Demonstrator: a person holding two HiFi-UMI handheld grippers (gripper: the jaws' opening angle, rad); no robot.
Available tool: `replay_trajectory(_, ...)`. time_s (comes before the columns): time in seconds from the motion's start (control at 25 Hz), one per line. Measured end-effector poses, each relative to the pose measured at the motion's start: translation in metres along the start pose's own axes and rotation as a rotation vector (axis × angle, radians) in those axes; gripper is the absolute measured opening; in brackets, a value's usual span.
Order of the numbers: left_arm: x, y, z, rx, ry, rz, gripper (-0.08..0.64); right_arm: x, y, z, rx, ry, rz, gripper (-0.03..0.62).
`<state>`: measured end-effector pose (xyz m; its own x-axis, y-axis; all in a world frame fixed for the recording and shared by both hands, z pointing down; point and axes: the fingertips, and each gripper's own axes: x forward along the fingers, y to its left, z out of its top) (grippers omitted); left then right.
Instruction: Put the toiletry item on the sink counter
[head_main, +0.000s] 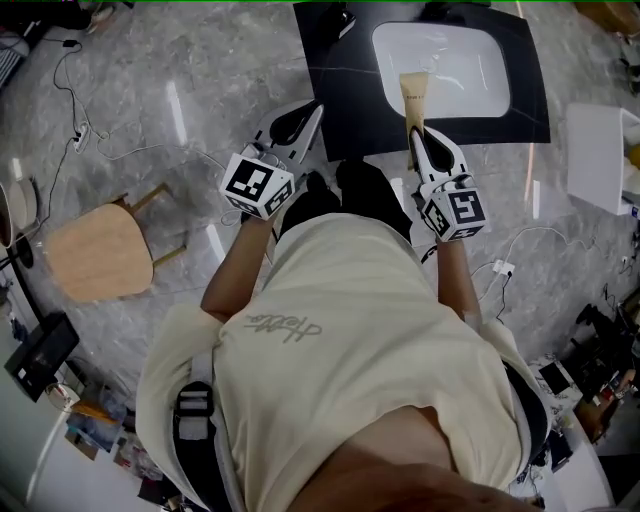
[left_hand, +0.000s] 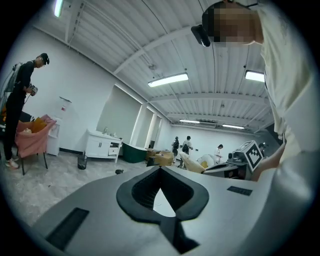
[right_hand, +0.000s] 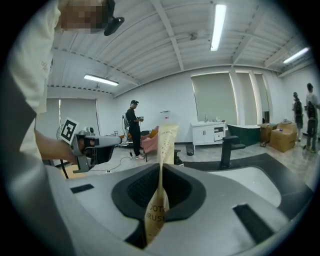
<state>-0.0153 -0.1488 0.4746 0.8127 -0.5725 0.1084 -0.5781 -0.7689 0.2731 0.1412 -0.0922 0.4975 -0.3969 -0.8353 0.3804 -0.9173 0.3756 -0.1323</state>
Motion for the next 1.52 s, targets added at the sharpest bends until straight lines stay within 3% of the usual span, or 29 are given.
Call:
replay_trajectory(0.2,0.023,0.028,0.005,-0.012,0.021,0.083,0.003,0.053,-0.022,-0.001,0.016,0.029,0.094,0.017)
replay_trajectory(0.44,0.06,0.034,0.021,0.022,0.018,0.13,0.003,0.094,-0.052,0.013,-0.004,0.041,0.194,0.017)
replay_trajectory(0.68,0.083,0.043,0.011,0.004,0.031,0.204,0.003,0.12,-0.075,0.007,0.002,0.075,0.271,0.017)
replay_trajectory(1.12,0.094,0.05,-0.007,-0.086,0.05,0.317,0.003,0.145,-0.102,-0.024,0.003,0.162,0.329,0.017)
replay_trajectory(1.52,0.103,0.061,-0.025,-0.114,0.08,0.296,0.003,0.157,-0.099,-0.06,0.024,0.265,0.283,0.017)
